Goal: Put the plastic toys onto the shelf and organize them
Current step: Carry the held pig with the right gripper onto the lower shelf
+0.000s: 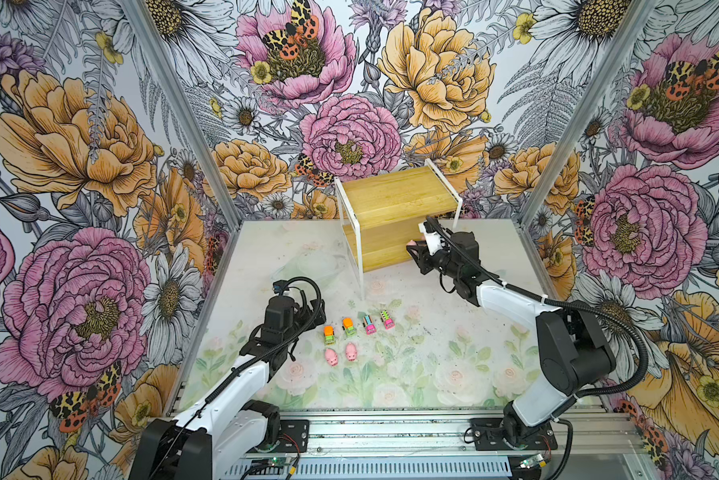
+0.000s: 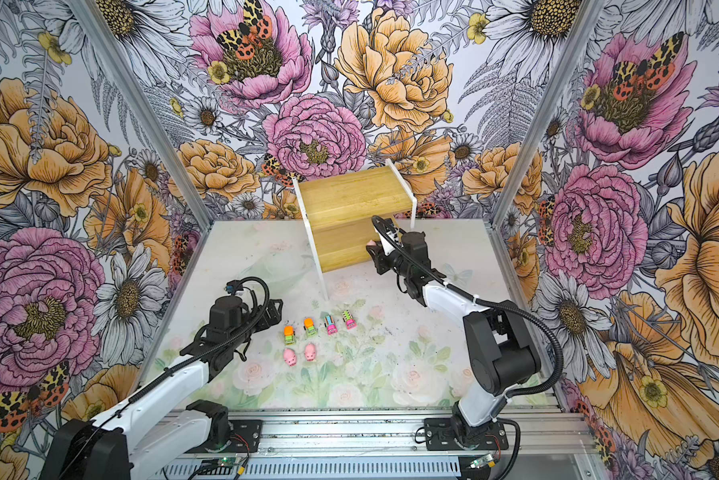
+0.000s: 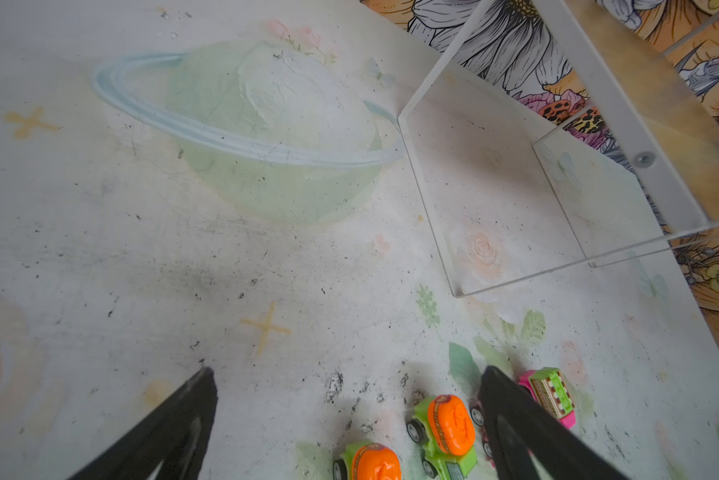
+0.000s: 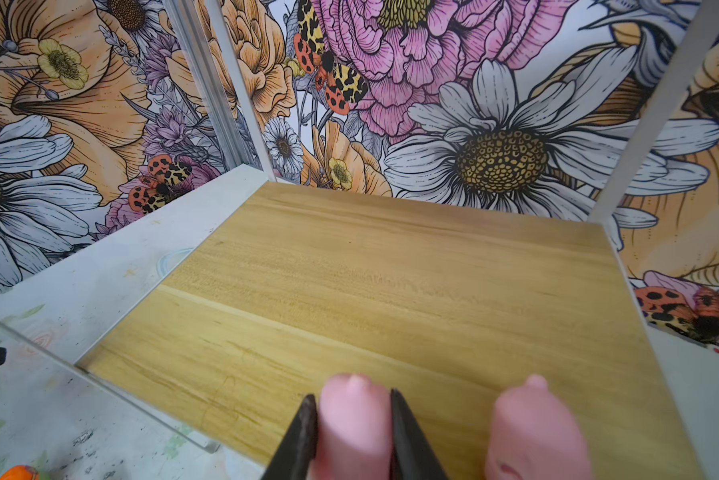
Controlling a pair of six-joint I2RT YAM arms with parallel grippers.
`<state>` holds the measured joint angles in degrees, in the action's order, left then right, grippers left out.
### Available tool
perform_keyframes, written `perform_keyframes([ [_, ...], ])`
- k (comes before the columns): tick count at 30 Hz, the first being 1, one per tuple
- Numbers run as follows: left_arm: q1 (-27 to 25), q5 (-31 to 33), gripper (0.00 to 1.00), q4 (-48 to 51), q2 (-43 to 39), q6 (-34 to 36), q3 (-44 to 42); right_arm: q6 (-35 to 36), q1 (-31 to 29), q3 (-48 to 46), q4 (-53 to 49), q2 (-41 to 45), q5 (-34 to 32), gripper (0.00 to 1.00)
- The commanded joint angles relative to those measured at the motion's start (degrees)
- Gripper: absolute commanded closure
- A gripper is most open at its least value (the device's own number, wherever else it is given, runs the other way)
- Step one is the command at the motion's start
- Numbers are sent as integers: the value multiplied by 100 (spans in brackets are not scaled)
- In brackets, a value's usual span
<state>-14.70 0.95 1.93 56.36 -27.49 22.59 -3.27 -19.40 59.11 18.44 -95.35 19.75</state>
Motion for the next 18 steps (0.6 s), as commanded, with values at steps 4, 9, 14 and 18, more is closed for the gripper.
perform_keyframes([
  [4,64,2,1,17,-22,94,189,225,39,279,64,-191,-97,71],
  [9,64,2,1,26,-11,94,193,307,42,328,15,-286,-120,70],
  [14,64,10,1,35,-6,94,209,330,44,329,16,-365,-164,69],
  [18,64,10,1,39,4,94,219,363,42,299,19,-404,-190,63],
])
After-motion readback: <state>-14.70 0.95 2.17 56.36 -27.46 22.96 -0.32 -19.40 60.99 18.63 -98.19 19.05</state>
